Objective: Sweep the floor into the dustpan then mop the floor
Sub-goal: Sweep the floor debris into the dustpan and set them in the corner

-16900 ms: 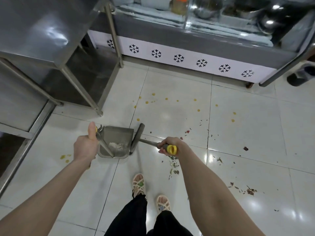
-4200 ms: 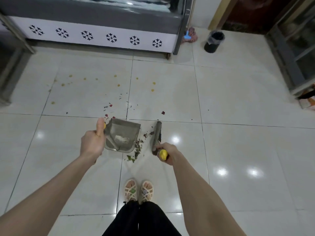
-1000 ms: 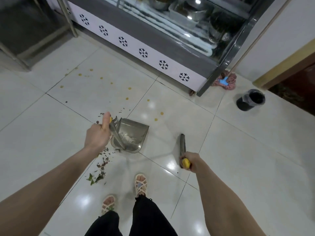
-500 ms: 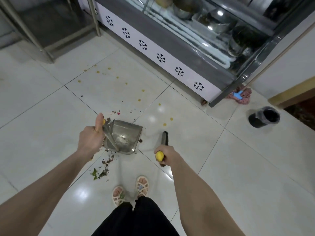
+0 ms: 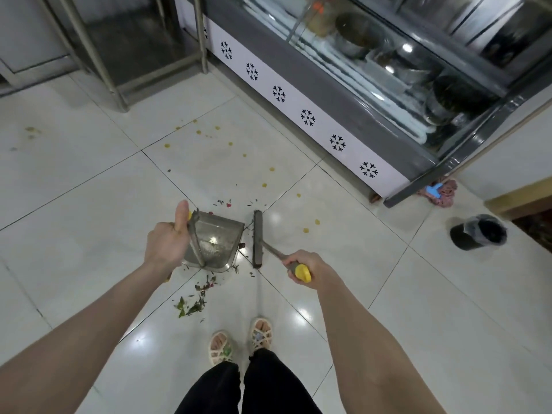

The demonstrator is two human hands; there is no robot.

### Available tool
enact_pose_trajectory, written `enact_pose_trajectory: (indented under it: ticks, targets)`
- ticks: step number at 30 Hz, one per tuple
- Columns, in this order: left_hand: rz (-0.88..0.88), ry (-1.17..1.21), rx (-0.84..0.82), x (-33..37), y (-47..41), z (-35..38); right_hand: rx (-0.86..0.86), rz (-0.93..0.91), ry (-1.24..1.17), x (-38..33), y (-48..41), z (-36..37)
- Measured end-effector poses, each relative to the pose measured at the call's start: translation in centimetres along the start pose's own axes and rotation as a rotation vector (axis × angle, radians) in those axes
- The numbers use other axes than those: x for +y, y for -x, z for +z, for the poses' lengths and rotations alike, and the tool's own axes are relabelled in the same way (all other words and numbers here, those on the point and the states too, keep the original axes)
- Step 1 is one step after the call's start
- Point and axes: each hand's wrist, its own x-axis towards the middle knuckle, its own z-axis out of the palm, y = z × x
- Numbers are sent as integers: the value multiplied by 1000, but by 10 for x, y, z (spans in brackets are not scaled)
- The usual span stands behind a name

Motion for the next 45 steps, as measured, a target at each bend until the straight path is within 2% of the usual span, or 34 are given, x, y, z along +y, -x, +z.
enact_pose_trajectory:
  ticks: [7,13,17,24,36,41,45]
  targets:
    - [-14,42,34,2,-18,-13,76,-61,80,-39,-11,17]
    - [-73,59,71,3,-41,-19,143,-66,213,-79,-55,26]
    - [-102,94,103,13,-55,-21,130,-71,333,-109,-85,34]
    - [-137,88,157,20,-76,-29,4,-36,453,-130,-108,75]
    - [-212,92,217,4,-74,-51,-237,-28,565,-125,-76,134]
    - [-223,107,245,4,-72,-59,-236,1,452,-146,-63,113]
    - [-244,121,282,1,-70,-66,-217,-43,510,-163,-56,106]
